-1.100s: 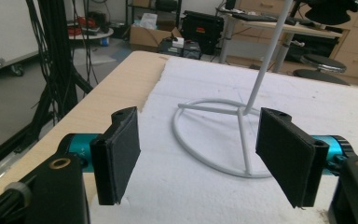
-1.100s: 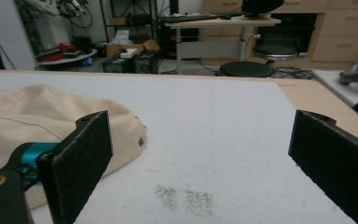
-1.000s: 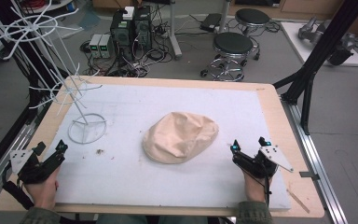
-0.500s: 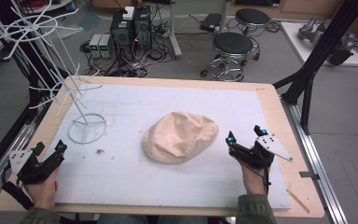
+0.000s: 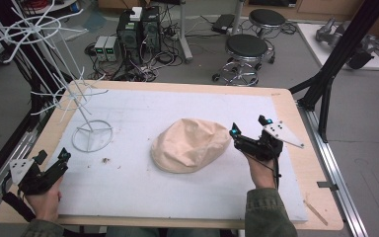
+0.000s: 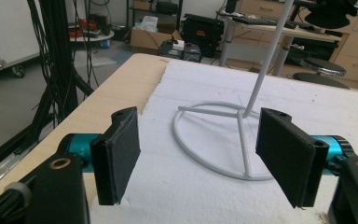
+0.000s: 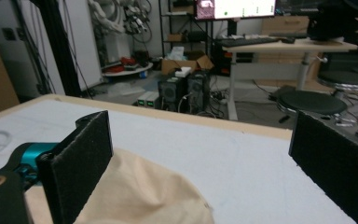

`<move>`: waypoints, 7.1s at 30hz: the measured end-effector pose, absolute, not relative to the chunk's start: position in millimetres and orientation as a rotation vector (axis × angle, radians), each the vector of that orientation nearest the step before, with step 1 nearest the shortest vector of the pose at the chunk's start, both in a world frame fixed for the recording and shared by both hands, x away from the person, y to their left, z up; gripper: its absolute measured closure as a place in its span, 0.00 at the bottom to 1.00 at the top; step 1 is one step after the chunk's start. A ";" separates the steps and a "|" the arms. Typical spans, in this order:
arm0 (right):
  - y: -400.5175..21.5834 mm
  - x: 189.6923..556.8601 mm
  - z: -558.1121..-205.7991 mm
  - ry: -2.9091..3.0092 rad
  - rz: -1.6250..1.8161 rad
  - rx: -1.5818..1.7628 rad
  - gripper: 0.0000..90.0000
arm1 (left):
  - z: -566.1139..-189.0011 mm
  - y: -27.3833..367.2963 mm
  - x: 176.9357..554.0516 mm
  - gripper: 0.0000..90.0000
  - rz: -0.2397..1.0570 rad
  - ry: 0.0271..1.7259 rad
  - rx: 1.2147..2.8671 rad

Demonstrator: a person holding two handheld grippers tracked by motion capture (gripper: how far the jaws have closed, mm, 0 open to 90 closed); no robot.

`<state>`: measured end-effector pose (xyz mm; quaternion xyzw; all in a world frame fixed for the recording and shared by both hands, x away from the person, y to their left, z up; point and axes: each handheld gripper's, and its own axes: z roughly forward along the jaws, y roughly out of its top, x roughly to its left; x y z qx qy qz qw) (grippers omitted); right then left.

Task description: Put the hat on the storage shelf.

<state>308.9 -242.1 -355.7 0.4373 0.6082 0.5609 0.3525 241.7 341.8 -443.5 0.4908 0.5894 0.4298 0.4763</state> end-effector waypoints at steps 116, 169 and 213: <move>-74.2 326.2 -420.3 2.763 0.977 0.504 0.85 | -445.7 342.3 246.1 0.34 0.971 1.462 1.176; -62.3 322.8 -309.0 2.320 1.527 0.410 0.83 | -445.2 339.2 244.3 0.34 0.949 1.439 1.190; 12.1 342.6 -195.4 2.186 1.785 0.157 0.82 | -445.2 335.9 242.7 0.34 0.941 1.414 1.206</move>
